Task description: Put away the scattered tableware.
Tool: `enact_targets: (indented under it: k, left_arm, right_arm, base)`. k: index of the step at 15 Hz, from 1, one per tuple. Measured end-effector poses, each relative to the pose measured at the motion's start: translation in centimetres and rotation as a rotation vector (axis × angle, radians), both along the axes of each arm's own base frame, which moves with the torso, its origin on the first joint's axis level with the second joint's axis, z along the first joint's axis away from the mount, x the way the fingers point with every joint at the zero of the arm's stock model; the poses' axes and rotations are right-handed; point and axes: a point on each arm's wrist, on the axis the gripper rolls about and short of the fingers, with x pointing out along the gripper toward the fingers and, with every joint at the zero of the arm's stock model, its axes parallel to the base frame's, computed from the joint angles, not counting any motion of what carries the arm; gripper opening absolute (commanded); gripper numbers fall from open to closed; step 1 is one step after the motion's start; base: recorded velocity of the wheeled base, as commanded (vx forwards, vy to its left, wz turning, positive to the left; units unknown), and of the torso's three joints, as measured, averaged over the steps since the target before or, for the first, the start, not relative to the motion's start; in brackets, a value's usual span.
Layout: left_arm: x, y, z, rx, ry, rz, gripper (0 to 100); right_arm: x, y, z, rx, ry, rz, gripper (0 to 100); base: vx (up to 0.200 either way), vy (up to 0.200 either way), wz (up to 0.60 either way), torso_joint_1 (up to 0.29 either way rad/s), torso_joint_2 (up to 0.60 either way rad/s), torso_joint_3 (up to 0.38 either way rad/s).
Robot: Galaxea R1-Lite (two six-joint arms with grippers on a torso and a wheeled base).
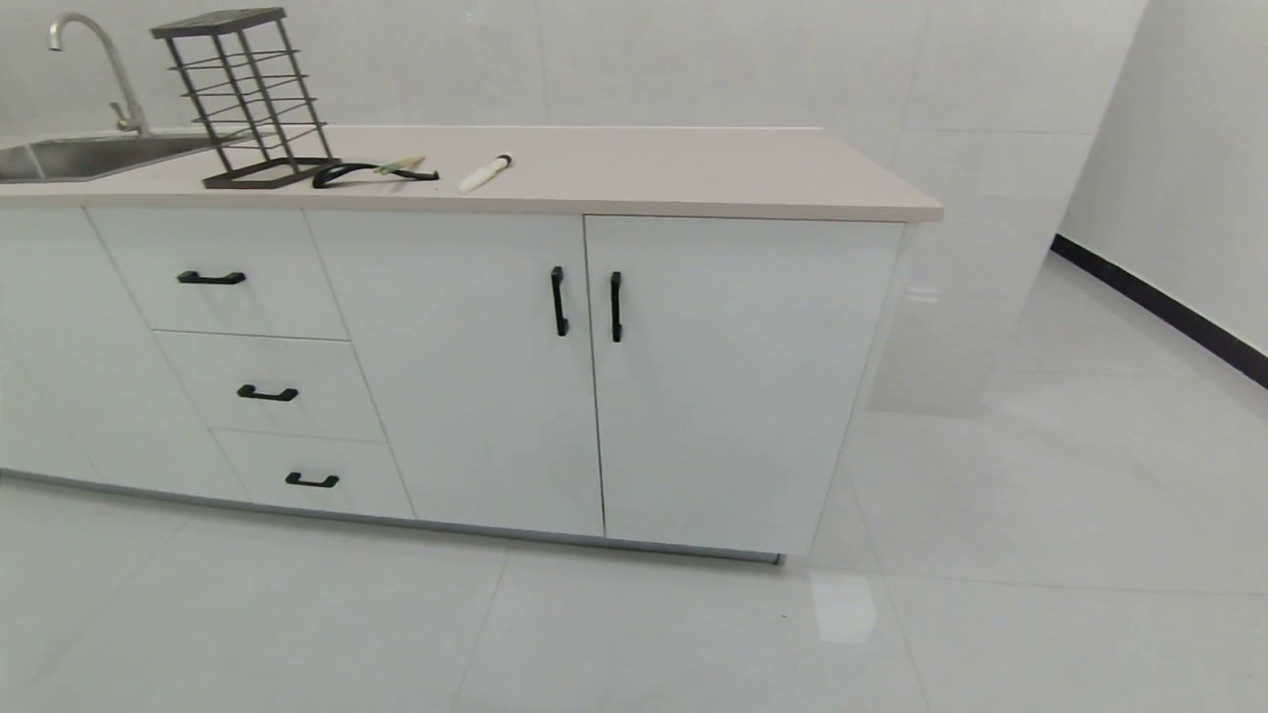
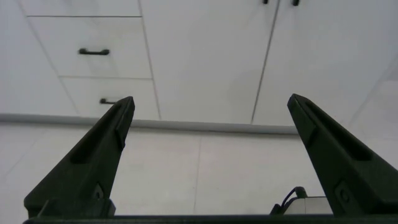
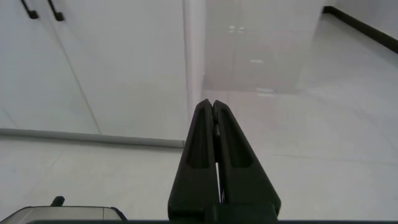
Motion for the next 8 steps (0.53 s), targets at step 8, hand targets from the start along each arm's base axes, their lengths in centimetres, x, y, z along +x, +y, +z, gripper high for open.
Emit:
enact_targets:
  k: [8]
  left_arm:
    - [0.0, 0.0, 0.0, -0.003, 0.0, 0.001, 100]
  right_arm:
    - [0.0, 0.0, -0.02, 0.001, 0.003, 0.002, 0]
  base:
    - [0.125, 0.1, 0.0, 0.004, 0.0, 0.0]
